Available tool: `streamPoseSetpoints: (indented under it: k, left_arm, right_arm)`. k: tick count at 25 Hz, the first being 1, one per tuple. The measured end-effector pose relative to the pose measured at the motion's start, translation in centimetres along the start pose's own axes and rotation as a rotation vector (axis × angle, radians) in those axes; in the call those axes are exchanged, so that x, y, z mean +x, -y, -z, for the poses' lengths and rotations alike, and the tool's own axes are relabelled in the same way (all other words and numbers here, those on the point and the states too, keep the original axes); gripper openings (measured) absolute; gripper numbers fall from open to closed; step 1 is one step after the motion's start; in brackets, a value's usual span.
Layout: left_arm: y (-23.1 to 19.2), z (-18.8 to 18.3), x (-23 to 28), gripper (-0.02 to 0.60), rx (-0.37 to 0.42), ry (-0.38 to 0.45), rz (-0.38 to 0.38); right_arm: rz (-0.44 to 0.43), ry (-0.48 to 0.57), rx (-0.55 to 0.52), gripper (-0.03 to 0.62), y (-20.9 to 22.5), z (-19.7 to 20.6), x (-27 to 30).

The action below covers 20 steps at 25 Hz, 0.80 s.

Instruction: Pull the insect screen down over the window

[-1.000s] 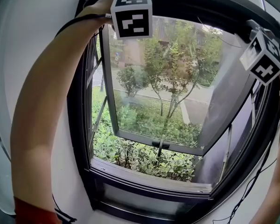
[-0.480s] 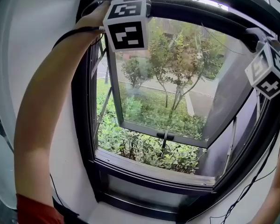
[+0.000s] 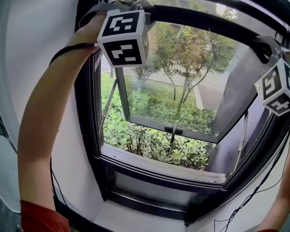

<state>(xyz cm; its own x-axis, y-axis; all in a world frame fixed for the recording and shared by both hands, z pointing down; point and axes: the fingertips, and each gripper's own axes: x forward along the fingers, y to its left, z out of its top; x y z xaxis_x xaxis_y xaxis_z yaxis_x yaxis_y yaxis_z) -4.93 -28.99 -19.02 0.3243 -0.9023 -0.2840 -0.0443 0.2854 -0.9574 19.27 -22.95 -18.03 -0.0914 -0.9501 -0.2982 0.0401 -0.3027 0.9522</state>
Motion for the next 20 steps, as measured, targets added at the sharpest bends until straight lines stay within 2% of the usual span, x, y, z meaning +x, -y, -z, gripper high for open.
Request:
streamPoseSetpoints:
  k: [6, 20]
  left_arm:
    - [2.8, -0.2, -0.8, 0.021, -0.02, 0.03, 0.012]
    - [6.9, -0.5, -2.4, 0.021, -0.038, 0.024, 0.033]
  right_arm:
    - [0.002, 0.022, 0.002, 0.026, -2.2, -0.5, -1.1]
    - [-0.036, 0.036, 0.019, 0.027, -6.3, -0.7, -2.8]
